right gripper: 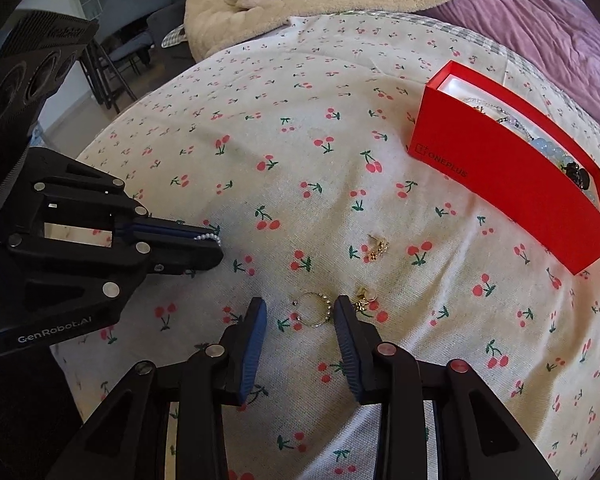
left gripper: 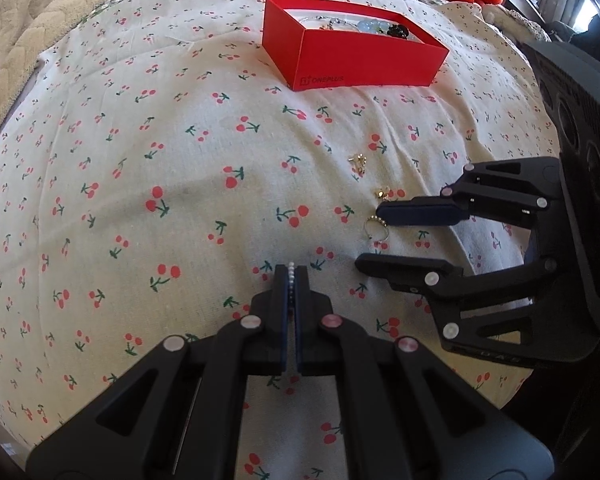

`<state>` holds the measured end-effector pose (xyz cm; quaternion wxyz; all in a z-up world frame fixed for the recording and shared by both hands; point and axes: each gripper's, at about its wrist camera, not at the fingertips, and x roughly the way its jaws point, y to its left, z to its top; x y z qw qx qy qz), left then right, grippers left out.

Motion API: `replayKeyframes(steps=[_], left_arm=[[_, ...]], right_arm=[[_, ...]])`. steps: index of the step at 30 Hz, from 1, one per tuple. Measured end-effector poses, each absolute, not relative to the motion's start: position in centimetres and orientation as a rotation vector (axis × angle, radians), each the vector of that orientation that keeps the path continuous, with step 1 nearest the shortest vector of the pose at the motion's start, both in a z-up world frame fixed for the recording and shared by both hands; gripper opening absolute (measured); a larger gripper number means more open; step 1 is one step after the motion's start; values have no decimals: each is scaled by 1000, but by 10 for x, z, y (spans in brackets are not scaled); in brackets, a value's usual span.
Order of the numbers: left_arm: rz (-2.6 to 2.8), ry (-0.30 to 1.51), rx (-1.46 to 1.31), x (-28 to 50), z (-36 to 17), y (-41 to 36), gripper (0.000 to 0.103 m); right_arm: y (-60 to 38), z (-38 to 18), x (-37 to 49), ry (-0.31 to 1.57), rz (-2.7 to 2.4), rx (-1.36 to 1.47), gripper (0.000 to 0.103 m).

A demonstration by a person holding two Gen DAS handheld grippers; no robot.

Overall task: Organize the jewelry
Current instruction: 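Grasp the gold hoop earring with the right tool while the left tool holds the pearl ring, then carry the pearl ring and gold hoop over the red box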

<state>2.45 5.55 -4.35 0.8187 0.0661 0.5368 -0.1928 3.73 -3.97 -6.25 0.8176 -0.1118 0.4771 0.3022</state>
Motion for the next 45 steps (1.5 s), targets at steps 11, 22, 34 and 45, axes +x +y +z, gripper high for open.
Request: replayKeyframes(steps=[11, 22, 34, 45], left_arm=[[-368, 1108, 104, 30, -32, 56, 3], [-380, 1054, 84, 45, -2, 33, 3], [-415, 1010, 62, 81, 26, -13, 3], [-427, 992, -24, 122, 31, -41, 3]], right_arm=[[-48, -46, 27, 984, 642, -246, 20], [-85, 1, 34, 937, 554, -175, 20], [-124, 42, 72, 856, 418, -146, 20], [-160, 50, 117, 864, 344, -20, 20]])
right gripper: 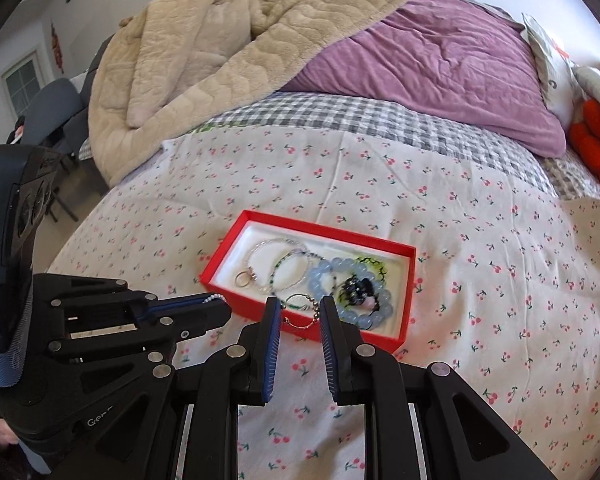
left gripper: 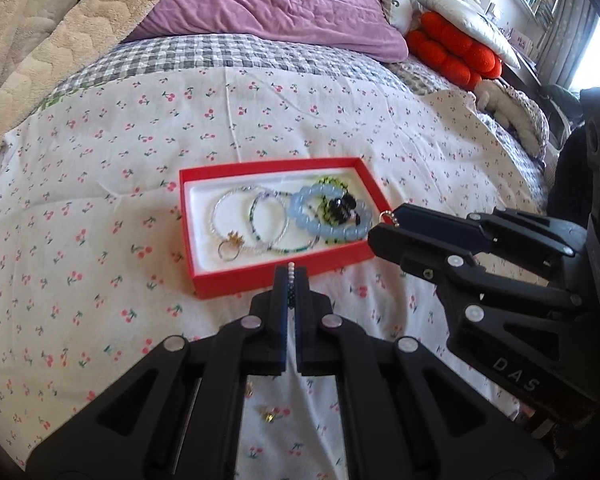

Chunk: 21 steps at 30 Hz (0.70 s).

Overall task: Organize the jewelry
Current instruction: 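Carry the pearl ring and gold hoop over the red box, then open both tools to drop the rings into the red box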

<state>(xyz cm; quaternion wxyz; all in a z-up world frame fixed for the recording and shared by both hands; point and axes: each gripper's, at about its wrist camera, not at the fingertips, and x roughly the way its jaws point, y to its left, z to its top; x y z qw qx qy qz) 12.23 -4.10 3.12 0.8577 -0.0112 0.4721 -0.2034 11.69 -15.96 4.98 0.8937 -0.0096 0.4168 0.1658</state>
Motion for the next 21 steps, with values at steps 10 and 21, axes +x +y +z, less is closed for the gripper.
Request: replayKeyframes(steps=[10, 21], left_arm=[[-453, 979, -80, 155, 24, -48, 3], [-459, 995, -95, 183, 7, -48, 3]], right_arm=[[-174, 29, 149, 896, 324, 46, 20], [-174, 8, 177, 925, 350, 90, 21]])
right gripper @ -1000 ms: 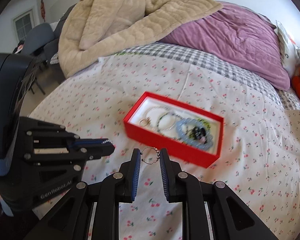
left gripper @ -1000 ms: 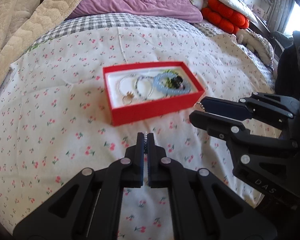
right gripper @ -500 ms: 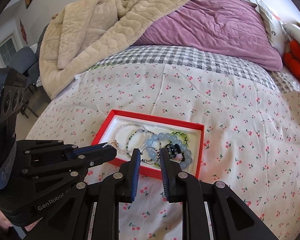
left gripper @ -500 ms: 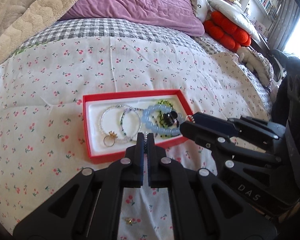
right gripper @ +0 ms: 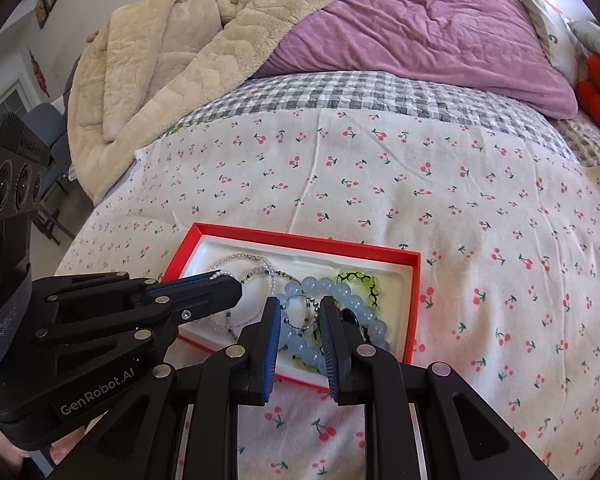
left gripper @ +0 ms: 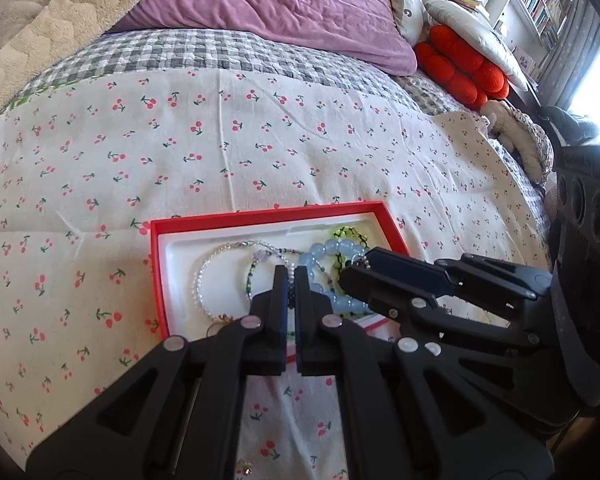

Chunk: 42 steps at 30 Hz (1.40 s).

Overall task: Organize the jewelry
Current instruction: 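Open both tools to drop the rings into the red box, then withdraw both open tools toward the last small gold earrings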

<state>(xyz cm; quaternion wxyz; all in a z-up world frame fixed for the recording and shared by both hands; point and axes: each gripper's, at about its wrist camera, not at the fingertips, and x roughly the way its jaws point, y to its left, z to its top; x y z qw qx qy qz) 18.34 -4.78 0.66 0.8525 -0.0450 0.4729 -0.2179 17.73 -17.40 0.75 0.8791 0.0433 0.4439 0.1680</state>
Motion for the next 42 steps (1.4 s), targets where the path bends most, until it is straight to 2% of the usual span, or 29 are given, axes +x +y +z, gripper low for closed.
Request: replayKeyframes(steps=[10, 15, 18, 20, 22, 24, 27, 31, 42], left_arm=[[-472, 984, -96, 195, 2, -48, 5], [-448, 985, -97, 194, 5, -43, 25], [-446, 985, -102, 188, 8, -41, 30], [-437, 982, -96, 184, 11, -39, 31], [-430, 977, -93, 178, 16, -34, 47], [-420, 967, -92, 173, 20, -30, 57], [-415, 982, -88, 164, 23, -25, 59], [-369, 992, -55, 150, 23, -21, 80], [-287, 1049, 72, 105, 11, -11, 94]], right_arm=[[-179, 0, 194, 935, 368, 170, 22], [-184, 8, 191, 933, 372, 185, 25], [-188, 14, 186, 926, 366, 189, 34], [-190, 18, 182, 917, 358, 189, 53], [-194, 23, 176, 901, 359, 195, 60], [-197, 27, 171, 897, 359, 189, 62], [-198, 29, 163, 904, 349, 172, 69], [-194, 28, 148, 927, 332, 111, 76], [-198, 18, 103, 971, 280, 20, 84]])
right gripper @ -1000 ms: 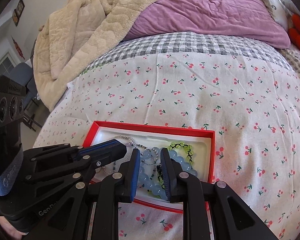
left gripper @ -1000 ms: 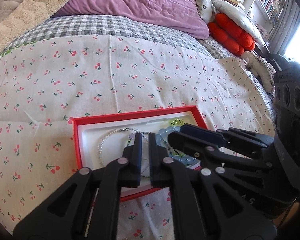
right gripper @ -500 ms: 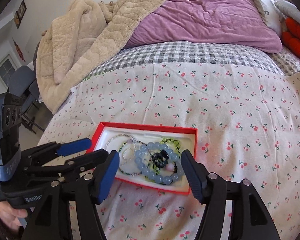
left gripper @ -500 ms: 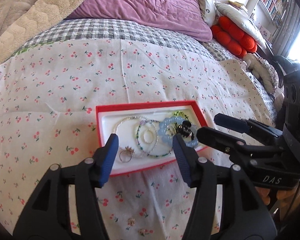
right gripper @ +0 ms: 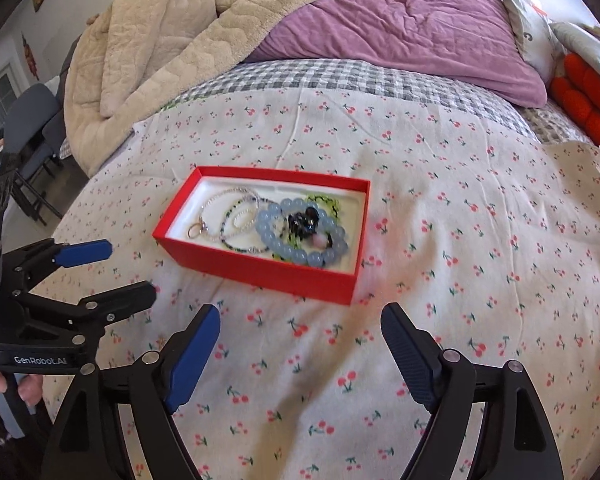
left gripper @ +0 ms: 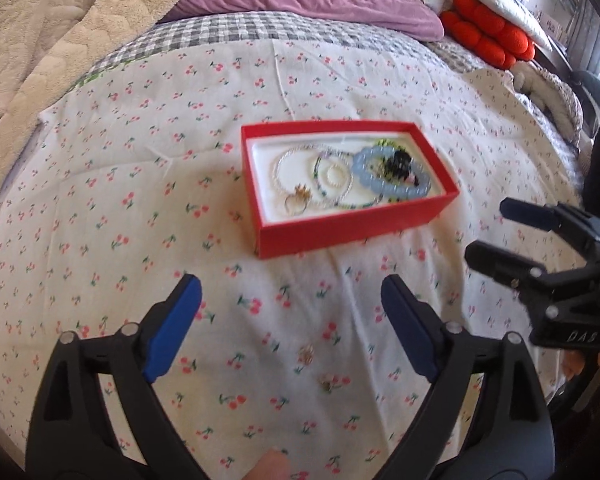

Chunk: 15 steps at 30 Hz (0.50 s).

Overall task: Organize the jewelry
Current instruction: 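Withdraw both open tools toward the last small gold earrings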

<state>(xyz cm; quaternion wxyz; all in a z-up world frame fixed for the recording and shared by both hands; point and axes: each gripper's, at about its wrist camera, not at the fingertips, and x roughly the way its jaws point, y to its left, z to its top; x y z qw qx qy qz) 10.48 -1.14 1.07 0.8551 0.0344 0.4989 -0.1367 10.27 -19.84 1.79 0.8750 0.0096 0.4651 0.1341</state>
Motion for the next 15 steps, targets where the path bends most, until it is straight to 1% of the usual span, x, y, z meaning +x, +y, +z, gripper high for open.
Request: replayKeyframes(steps=[3, 15], left_arm=[[-269, 1049, 100, 94, 7, -6, 97], [-248, 1074, 143, 69, -7, 14, 98]], right_arm=[[-200, 14, 94, 980, 255, 12, 85], [-184, -4, 70, 1026, 282, -54, 85]])
